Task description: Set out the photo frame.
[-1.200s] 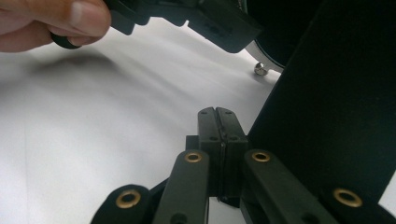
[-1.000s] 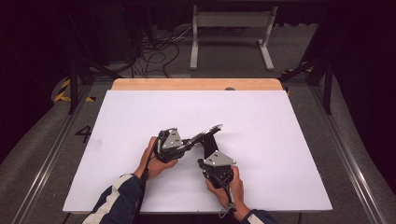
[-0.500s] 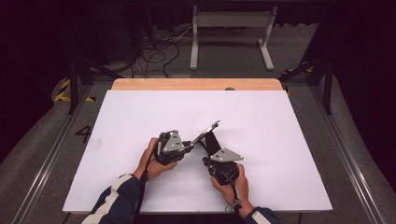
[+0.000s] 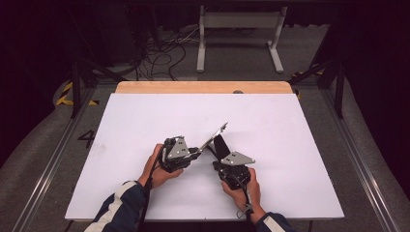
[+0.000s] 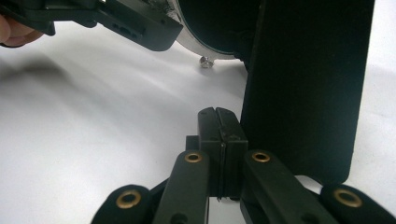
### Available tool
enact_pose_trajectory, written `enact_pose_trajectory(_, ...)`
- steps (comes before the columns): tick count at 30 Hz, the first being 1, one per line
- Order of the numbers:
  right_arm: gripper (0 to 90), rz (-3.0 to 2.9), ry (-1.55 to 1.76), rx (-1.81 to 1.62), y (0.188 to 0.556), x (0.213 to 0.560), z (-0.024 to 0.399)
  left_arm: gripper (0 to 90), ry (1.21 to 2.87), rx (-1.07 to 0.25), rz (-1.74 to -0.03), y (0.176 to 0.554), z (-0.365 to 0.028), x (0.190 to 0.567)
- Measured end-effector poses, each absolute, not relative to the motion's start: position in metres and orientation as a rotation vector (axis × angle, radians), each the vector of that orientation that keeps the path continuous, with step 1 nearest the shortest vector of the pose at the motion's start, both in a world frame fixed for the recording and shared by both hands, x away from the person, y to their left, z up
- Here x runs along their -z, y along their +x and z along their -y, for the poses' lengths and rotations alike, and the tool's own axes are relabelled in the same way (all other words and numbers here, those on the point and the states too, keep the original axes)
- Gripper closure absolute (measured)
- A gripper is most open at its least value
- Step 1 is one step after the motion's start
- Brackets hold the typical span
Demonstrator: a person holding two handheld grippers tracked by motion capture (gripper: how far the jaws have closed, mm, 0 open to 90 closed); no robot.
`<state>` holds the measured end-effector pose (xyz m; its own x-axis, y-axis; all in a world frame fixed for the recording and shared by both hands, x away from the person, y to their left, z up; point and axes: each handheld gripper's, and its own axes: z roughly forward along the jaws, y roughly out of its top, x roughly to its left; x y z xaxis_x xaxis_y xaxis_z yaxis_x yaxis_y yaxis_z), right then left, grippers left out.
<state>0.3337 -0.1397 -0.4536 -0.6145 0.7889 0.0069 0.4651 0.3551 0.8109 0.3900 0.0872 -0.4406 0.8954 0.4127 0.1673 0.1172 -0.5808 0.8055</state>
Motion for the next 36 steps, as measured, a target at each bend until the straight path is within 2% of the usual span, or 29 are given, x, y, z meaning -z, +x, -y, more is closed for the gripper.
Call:
enact_pose_trajectory(3,90.0,-2.24,1.104,-1.156,0.334,0.453,0.141,74.7,2.164,-0.42,-0.393,0.392,-0.085,0.445)
enact_pose_trajectory(7,90.0,-2.239,1.079,-1.172,0.333,0.45,0.141,64.7,2.167,-0.411,-0.439,0.396,-0.08,0.453)
enact_pose_trajectory(13,90.0,-2.235,1.06,-1.186,0.334,0.45,0.14,59.3,2.121,-0.399,-0.455,0.398,-0.08,0.453)
enact_pose_trajectory(15,90.0,-2.233,1.062,-1.182,0.334,0.45,0.14,62.7,2.116,-0.405,-0.44,0.396,-0.08,0.452)
enact_pose_trajectory(17,90.0,-2.225,1.069,-1.178,0.334,0.45,0.14,71.5,2.118,-0.426,-0.424,0.395,-0.08,0.45)
enact_pose_trajectory(19,90.0,-2.225,1.079,-1.17,0.334,0.45,0.141,74.2,2.131,-0.442,-0.412,0.393,-0.08,0.45)
enact_pose_trajectory(36,90.0,-2.239,1.124,-1.162,0.341,0.45,0.153,77.1,2.173,-0.521,-0.328,0.38,-0.074,0.446)
